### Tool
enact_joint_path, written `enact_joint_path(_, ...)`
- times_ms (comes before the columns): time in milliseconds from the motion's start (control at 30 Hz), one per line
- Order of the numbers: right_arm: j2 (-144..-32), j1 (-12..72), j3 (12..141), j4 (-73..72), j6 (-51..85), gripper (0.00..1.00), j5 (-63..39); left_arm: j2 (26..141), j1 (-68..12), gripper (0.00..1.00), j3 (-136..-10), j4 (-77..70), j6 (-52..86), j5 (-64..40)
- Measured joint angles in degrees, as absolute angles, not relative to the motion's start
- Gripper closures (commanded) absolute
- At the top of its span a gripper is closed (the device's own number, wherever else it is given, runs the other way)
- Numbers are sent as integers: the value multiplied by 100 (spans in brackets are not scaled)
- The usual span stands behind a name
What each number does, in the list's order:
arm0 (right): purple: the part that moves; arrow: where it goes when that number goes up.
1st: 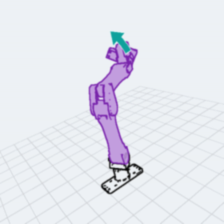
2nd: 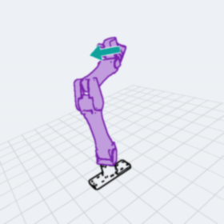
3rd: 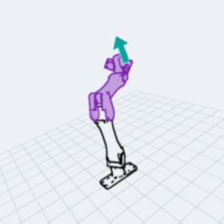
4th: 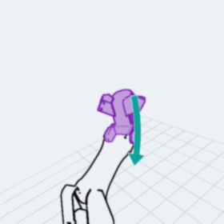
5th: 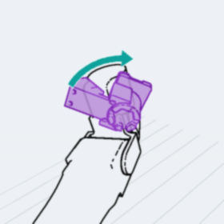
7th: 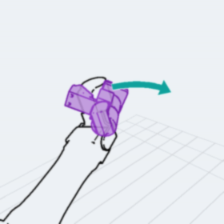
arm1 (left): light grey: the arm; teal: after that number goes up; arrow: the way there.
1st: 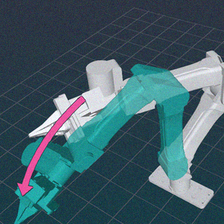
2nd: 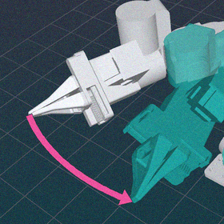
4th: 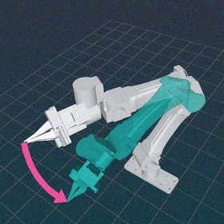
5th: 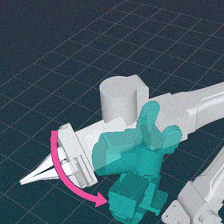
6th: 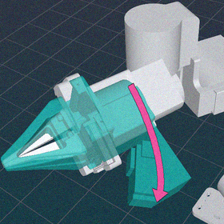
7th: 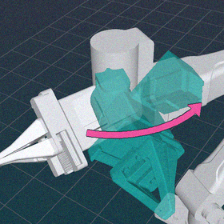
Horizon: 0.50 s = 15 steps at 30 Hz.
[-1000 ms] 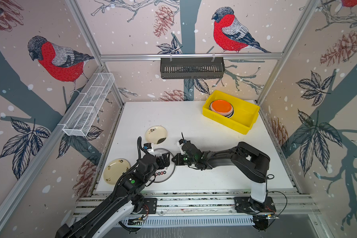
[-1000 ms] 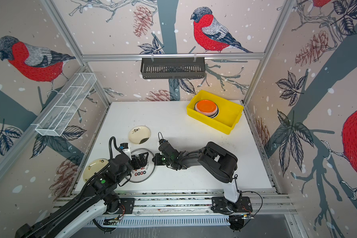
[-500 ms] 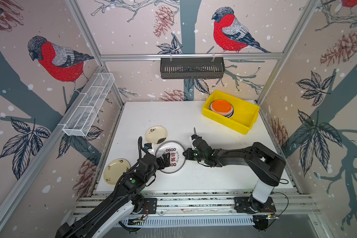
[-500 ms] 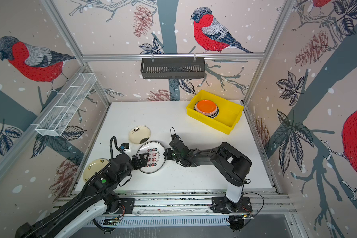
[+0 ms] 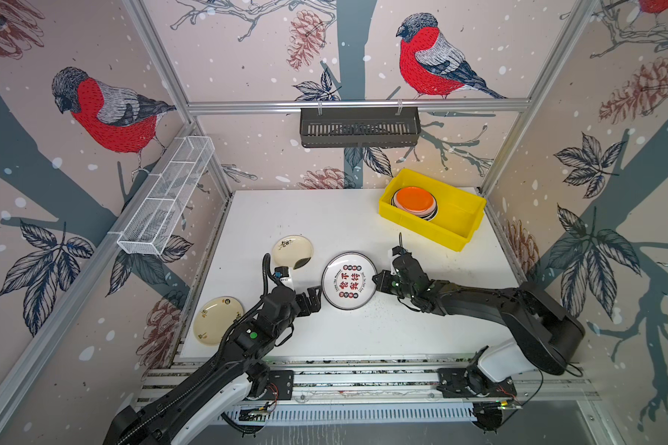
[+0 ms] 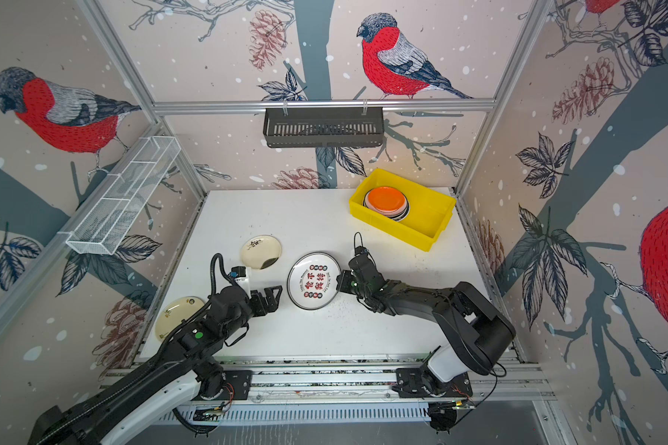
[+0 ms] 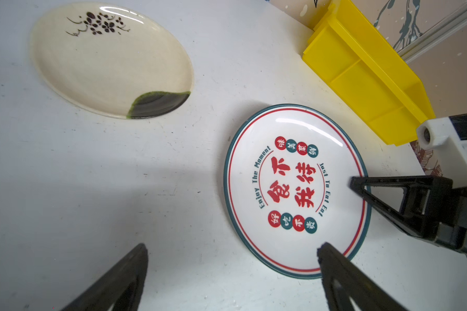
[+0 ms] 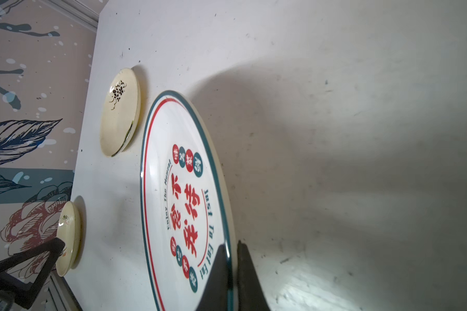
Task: Place the plates into the plastic bin on the countertop
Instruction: Pick up the plate from the bottom-left of the table, then place the plate in the plastic bin.
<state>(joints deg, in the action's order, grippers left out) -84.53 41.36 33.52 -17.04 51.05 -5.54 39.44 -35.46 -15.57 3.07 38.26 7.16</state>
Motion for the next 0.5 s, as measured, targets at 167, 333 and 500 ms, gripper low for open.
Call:
enact_joint_path(167,-7804,3841,2886,-1575,5142,99,-447,4650,-3548,2,-1804,-121,3378,187)
enact_joint_path(333,-7175,3708,2663,-1365,5236,99,-292,5336,-3548,2,-2104,-598,3052,-198)
enact_joint_path(500,-6584,3391,2582,-1094,5251,100,-279,5927,-3553,2,-2405,-1111,2735,-526)
